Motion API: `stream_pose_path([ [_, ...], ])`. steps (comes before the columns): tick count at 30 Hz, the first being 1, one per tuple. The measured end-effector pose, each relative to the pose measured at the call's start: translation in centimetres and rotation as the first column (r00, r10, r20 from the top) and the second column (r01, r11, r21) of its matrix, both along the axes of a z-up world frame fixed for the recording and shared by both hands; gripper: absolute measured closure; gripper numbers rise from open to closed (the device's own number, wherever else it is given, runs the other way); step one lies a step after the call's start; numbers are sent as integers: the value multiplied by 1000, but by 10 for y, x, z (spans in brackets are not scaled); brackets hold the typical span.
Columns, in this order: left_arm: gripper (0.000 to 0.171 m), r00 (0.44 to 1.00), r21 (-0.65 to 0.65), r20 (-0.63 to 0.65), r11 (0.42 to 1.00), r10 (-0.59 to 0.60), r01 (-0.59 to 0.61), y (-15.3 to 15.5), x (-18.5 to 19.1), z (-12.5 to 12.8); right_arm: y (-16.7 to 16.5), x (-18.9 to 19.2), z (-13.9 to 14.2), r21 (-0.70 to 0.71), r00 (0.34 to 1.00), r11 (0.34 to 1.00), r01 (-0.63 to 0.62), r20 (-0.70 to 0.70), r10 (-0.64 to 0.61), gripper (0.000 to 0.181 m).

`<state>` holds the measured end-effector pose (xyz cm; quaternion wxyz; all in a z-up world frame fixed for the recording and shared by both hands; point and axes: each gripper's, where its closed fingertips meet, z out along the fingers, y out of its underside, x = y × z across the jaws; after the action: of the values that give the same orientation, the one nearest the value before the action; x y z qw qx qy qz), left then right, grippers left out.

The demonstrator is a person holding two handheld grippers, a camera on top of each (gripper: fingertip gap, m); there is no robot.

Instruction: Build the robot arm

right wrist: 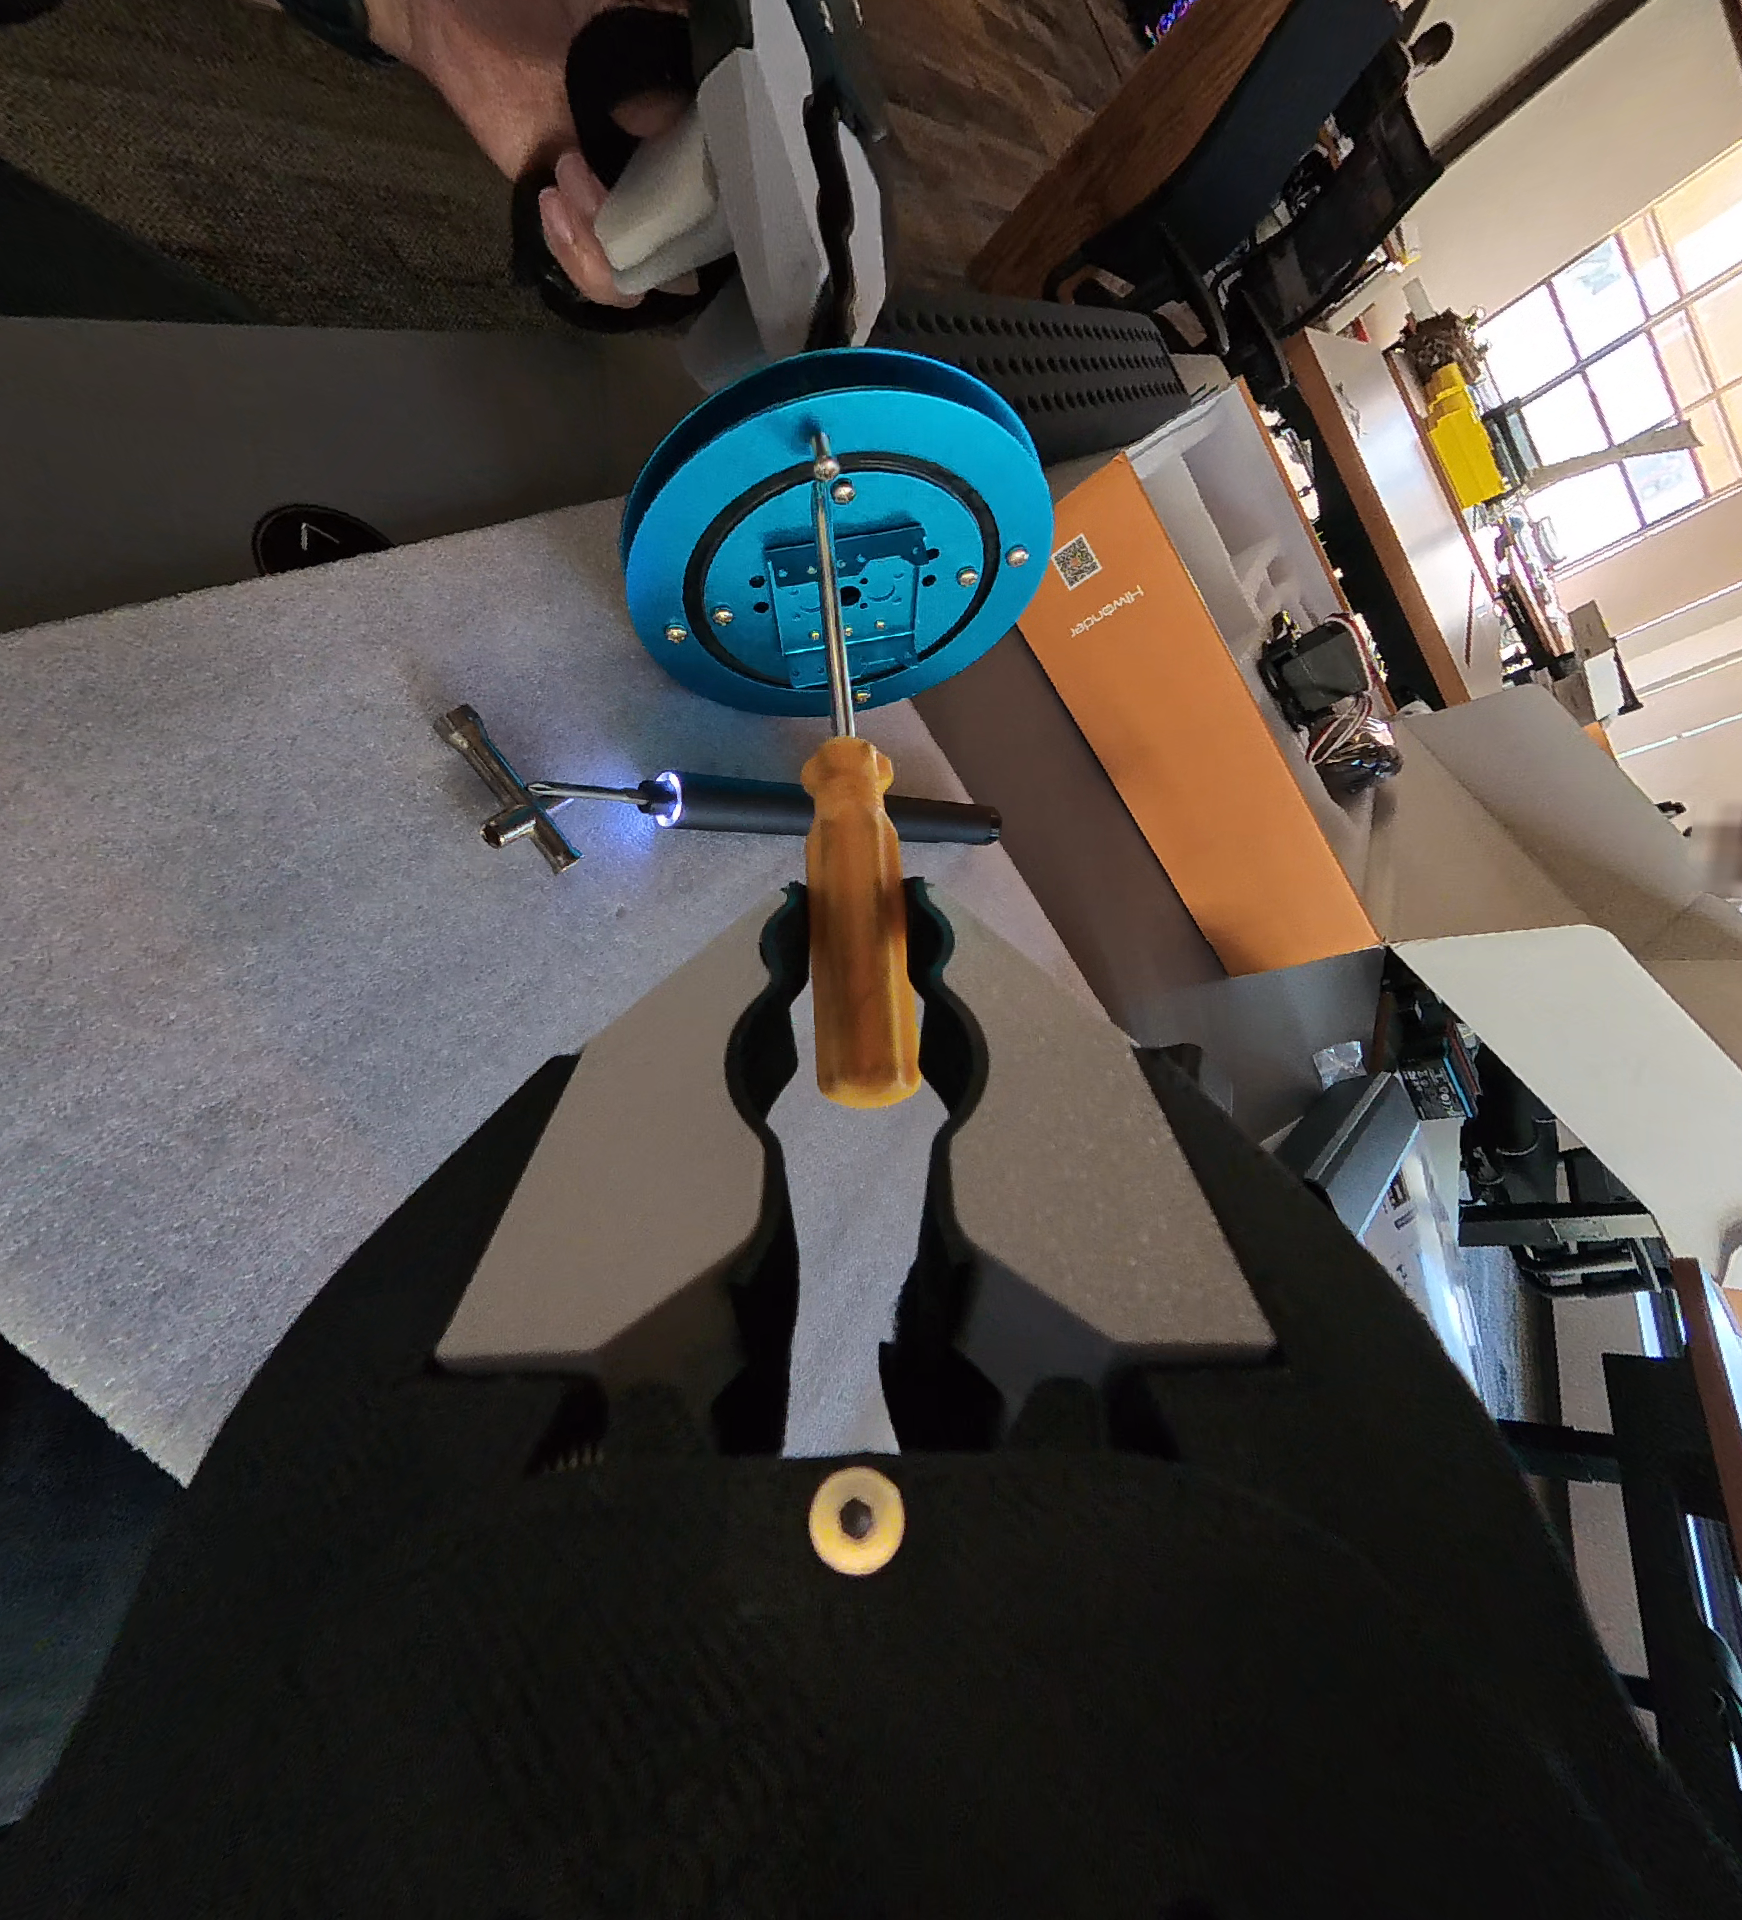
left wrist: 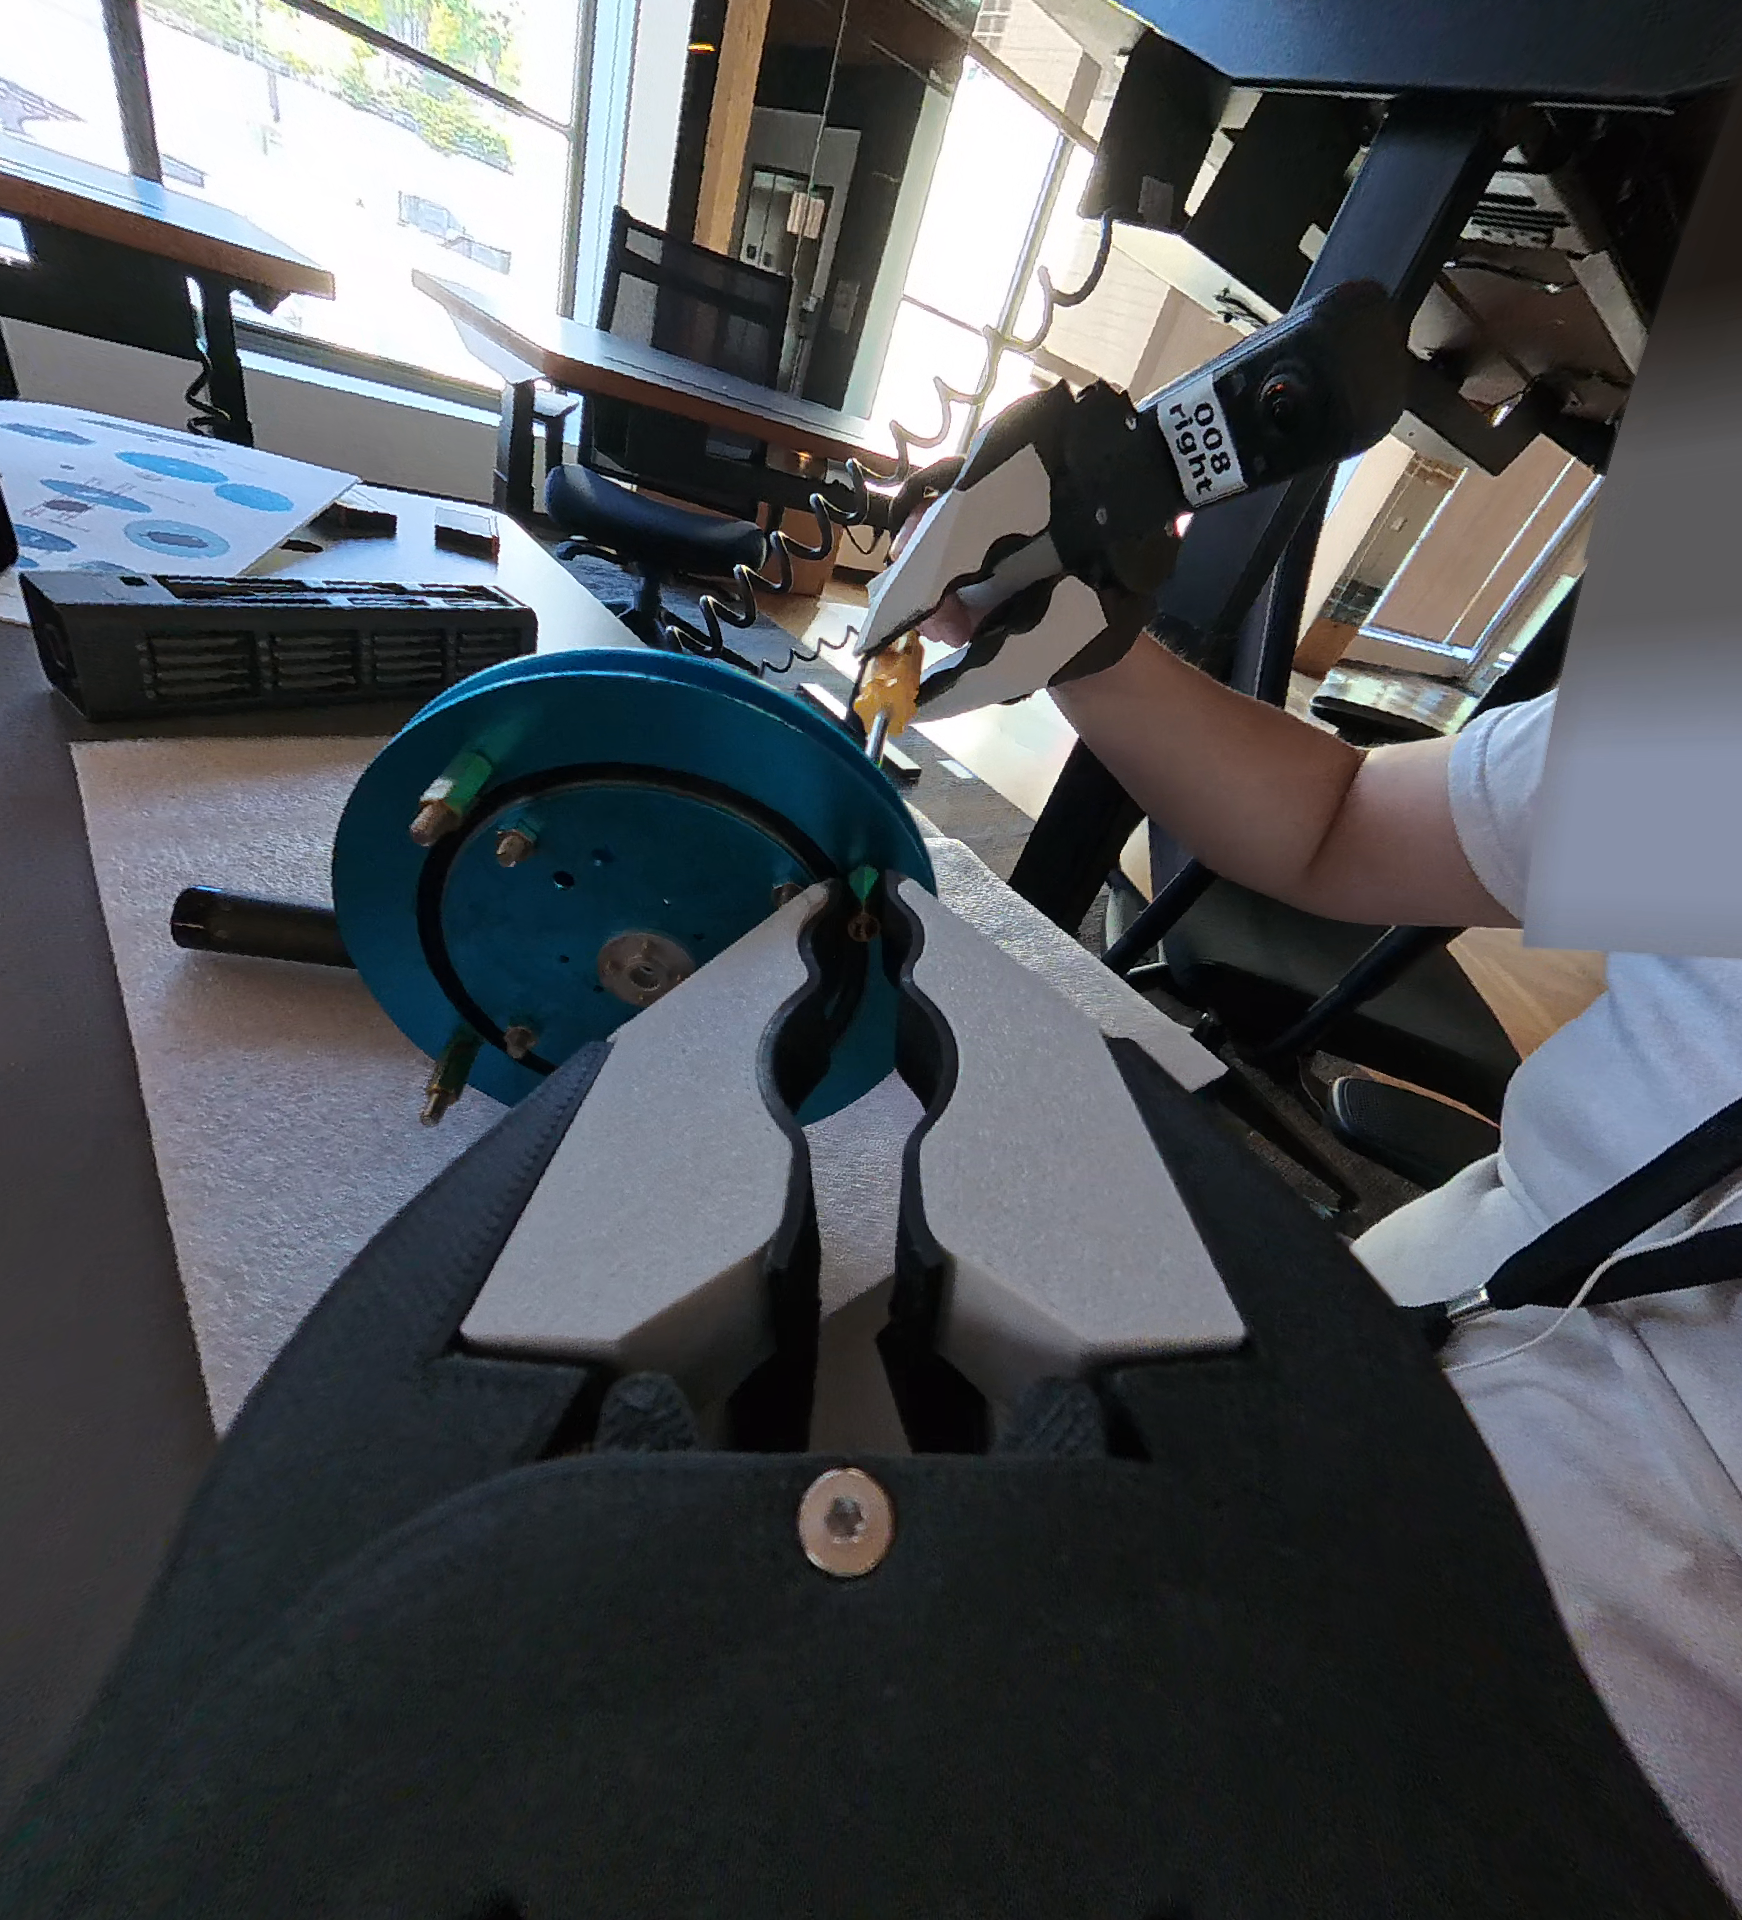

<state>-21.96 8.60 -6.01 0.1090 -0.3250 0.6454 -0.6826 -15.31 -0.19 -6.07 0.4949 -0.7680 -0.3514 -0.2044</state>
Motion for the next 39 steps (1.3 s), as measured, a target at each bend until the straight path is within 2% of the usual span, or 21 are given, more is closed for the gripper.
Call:
stream_pose_path([
  [39,168,1000,5,15,1000,-14,14,0,-2,-1,-3,-2,7,45,999,999,-11,32,10,165],
])
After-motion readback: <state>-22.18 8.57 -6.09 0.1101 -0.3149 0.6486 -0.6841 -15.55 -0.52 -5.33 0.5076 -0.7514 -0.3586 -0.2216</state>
